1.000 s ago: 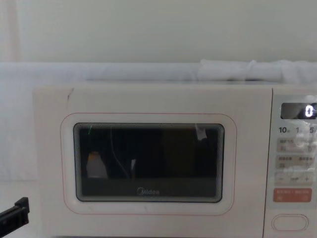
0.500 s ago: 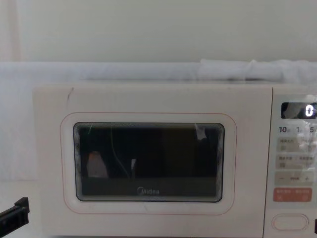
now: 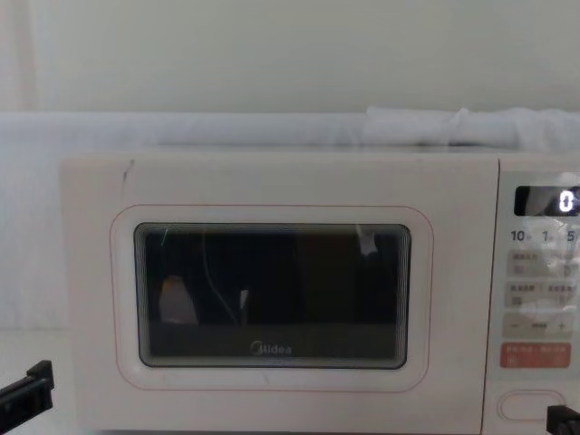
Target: Press the button to open the microwave door with one hand; close the microwave door with the other hand.
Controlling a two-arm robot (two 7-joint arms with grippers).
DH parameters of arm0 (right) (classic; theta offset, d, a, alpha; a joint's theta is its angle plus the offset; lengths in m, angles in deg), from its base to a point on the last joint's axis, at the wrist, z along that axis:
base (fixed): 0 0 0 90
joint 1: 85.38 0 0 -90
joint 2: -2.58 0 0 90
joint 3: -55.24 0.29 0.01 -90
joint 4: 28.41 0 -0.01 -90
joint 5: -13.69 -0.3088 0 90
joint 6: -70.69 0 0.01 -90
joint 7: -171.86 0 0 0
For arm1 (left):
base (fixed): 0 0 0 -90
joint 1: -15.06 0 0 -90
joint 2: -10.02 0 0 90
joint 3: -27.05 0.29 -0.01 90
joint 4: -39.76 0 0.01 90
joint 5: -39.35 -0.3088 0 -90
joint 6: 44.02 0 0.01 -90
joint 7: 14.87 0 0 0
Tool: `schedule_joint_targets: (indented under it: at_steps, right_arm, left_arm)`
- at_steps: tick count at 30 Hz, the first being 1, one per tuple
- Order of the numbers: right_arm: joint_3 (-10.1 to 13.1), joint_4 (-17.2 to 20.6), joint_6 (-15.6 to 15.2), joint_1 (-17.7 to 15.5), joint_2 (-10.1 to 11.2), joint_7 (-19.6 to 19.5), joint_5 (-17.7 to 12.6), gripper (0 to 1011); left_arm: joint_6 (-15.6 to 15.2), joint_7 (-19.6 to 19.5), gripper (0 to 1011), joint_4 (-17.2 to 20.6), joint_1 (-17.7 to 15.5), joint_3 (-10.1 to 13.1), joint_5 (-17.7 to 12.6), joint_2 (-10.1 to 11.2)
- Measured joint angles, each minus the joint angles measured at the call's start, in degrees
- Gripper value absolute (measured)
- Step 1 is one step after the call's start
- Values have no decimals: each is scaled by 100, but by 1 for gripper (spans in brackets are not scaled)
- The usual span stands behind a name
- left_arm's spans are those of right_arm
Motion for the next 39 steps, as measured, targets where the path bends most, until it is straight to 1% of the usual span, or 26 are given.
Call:
schedule_joint_targets:
  at_steps: [8,14,22,39]
  right_arm:
    - [-5,-288,22,218,-37,47,-89,0]
    - [39,-531,31,426,-40,116,-228,0]
    - [44,-740,72,627,-25,179,-333,0]
    - [18,-1089,158,842,-29,167,-414,0]
  left_arm:
    - [0,0,1001,0,0,0,0,0]
    - [0,0,1001,0,0,0,0,0]
    - [0,0,1001,0,0,0,0,0]
    - [0,0,1001,0,0,0,0,0]
